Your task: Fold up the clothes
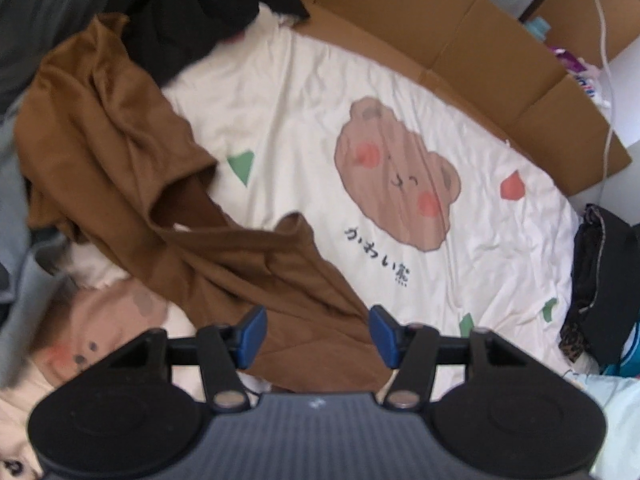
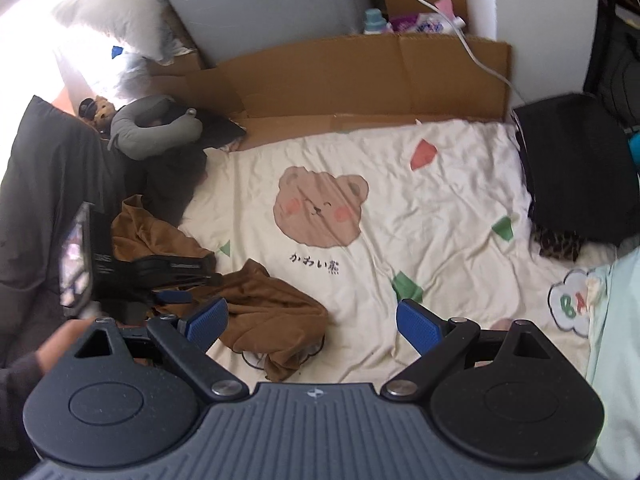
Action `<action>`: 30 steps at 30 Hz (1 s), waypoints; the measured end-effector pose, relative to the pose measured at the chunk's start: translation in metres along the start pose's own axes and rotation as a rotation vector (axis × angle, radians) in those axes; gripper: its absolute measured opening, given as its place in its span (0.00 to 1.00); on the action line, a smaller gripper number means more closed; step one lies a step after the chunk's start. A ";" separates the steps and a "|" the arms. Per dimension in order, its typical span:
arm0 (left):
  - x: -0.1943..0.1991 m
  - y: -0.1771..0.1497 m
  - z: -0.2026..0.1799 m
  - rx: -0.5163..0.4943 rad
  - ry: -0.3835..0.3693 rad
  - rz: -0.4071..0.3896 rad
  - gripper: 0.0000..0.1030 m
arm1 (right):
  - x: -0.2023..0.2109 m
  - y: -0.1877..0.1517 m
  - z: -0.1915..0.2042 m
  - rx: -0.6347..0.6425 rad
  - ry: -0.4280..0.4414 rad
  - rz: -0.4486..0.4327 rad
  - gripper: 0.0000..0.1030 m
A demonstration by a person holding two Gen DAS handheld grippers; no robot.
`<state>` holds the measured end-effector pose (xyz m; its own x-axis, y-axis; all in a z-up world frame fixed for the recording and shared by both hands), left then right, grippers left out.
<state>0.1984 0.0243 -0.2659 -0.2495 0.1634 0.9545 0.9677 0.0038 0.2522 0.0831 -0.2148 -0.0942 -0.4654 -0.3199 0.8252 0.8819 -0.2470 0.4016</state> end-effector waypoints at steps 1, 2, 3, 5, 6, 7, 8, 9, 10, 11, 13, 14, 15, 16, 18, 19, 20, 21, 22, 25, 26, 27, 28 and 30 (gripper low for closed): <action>-0.007 -0.001 -0.003 0.007 -0.006 0.005 0.58 | -0.001 -0.001 -0.003 -0.002 -0.005 0.006 0.92; -0.013 -0.002 -0.007 0.014 -0.011 0.009 0.56 | -0.002 -0.003 -0.005 0.002 -0.013 0.013 0.92; -0.021 -0.003 -0.011 0.019 -0.017 0.016 0.55 | -0.003 -0.006 -0.008 0.007 -0.022 0.020 0.92; -0.037 -0.004 -0.023 0.024 -0.030 0.036 0.54 | -0.006 -0.011 -0.013 0.004 -0.037 0.044 0.92; -0.045 -0.004 -0.029 0.025 -0.040 0.050 0.54 | -0.009 -0.014 -0.017 -0.005 -0.037 0.061 0.92; -0.054 -0.005 -0.035 0.025 -0.045 0.063 0.54 | -0.010 -0.015 -0.021 -0.019 -0.040 0.070 0.92; -0.062 -0.005 -0.041 0.026 -0.046 0.076 0.53 | -0.011 -0.017 -0.026 -0.034 -0.045 0.078 0.92; -0.069 -0.005 -0.047 0.022 -0.045 0.085 0.51 | -0.012 -0.018 -0.032 -0.049 -0.055 0.084 0.92; -0.077 -0.005 -0.054 0.010 -0.043 0.091 0.51 | -0.014 -0.019 -0.040 -0.066 -0.065 0.091 0.92; -0.083 -0.005 -0.061 -0.002 -0.041 0.095 0.51 | -0.016 -0.019 -0.047 -0.080 -0.076 0.096 0.92; -0.096 -0.006 -0.071 -0.029 -0.032 0.105 0.50 | -0.019 -0.021 -0.061 -0.103 -0.096 0.105 0.91; -0.102 -0.007 -0.076 -0.043 -0.025 0.111 0.50 | -0.021 -0.022 -0.068 -0.112 -0.106 0.109 0.91; -0.109 -0.007 -0.080 -0.053 -0.018 0.115 0.48 | -0.024 -0.024 -0.077 -0.127 -0.114 0.117 0.90; -0.114 -0.008 -0.082 -0.057 -0.009 0.118 0.48 | -0.027 -0.026 -0.085 -0.142 -0.123 0.125 0.90; -0.126 -0.009 -0.085 -0.061 0.006 0.125 0.47 | -0.034 -0.030 -0.102 -0.187 -0.140 0.146 0.90; -0.132 -0.011 -0.086 -0.062 0.011 0.137 0.46 | -0.038 -0.032 -0.111 -0.215 -0.144 0.157 0.90; -0.138 -0.014 -0.087 -0.065 0.017 0.154 0.45 | -0.042 -0.033 -0.120 -0.245 -0.150 0.170 0.90; -0.144 -0.018 -0.088 -0.069 0.024 0.170 0.45 | -0.044 -0.035 -0.124 -0.272 -0.149 0.183 0.90; -0.149 -0.021 -0.089 -0.074 0.033 0.187 0.45 | -0.046 -0.037 -0.128 -0.299 -0.149 0.195 0.90; -0.159 -0.033 -0.088 -0.106 0.083 0.218 0.45 | -0.049 -0.040 -0.136 -0.358 -0.137 0.220 0.90; -0.161 -0.037 -0.086 -0.121 0.105 0.221 0.44 | -0.049 -0.038 -0.133 -0.349 -0.134 0.216 0.90; -0.163 -0.041 -0.085 -0.135 0.127 0.224 0.41 | -0.047 -0.037 -0.129 -0.335 -0.133 0.208 0.90; -0.165 -0.045 -0.083 -0.145 0.143 0.231 0.40 | -0.046 -0.035 -0.126 -0.320 -0.132 0.200 0.90; -0.167 -0.054 -0.078 -0.156 0.158 0.246 0.40 | -0.045 -0.032 -0.121 -0.311 -0.120 0.194 0.90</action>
<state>0.1846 -0.0803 -0.4267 -0.0236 -0.0141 0.9996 0.9853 -0.1698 0.0209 0.0670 -0.3027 -0.1921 -0.2638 -0.2833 0.9220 0.8791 -0.4640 0.1090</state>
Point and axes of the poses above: each gripper's, at about its wrist camera, not at the fingertips, and x roughly against the way its jaws point, z to its left, y to its top, the point moved 7 cm from there along -x, roughly the way its jaws point, and after that the axes turned 10 degrees about -x, right-handed, at the moved point
